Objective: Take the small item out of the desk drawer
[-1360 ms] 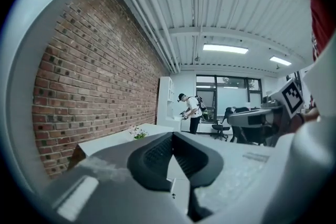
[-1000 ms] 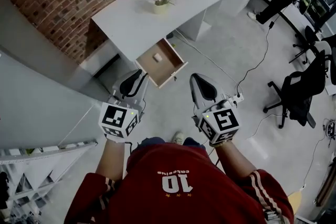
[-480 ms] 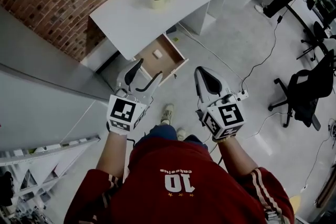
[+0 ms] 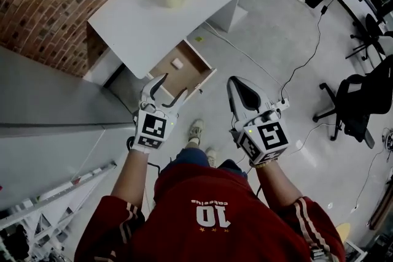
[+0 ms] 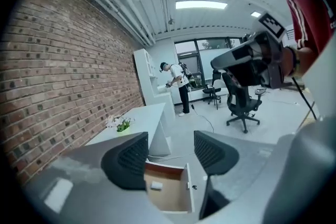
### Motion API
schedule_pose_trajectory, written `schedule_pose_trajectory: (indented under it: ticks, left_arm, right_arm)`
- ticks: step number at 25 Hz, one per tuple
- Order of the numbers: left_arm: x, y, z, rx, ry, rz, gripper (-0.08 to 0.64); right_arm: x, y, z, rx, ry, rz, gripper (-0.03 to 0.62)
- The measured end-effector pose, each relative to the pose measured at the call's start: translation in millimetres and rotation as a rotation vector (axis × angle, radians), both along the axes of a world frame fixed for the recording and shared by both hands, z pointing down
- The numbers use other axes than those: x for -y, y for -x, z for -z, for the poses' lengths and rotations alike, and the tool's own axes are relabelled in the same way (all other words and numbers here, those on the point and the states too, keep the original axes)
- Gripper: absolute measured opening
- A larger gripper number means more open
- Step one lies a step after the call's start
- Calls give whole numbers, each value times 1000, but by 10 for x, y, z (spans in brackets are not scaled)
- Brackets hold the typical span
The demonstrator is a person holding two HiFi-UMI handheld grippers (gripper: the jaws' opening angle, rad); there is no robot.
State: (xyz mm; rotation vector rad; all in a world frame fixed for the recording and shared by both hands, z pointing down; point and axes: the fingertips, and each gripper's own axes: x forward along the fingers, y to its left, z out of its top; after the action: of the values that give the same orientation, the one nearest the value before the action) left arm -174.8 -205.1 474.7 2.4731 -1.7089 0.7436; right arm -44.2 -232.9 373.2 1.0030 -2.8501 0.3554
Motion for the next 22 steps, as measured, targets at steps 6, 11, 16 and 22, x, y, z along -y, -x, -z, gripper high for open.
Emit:
schedule_pose_trajectory:
  ticks: [6,11,16,22]
  left_arm:
    - [441,193,-710,16,68,-37,273]
    - [743,320,-1675,0,143,-48,272]
    - [1117,527,-2532,34,208,-51,273]
    - [1462,735,-3403,59,270,-33,288]
  right_arm:
    - [431,125,-406,4,42,-52,-8]
    - [660,231,-954,7,73,-79,-8]
    - [796,278,-1510,-9,102,-82,-8]
    - [962,378,-2054,10,119,-74,-8]
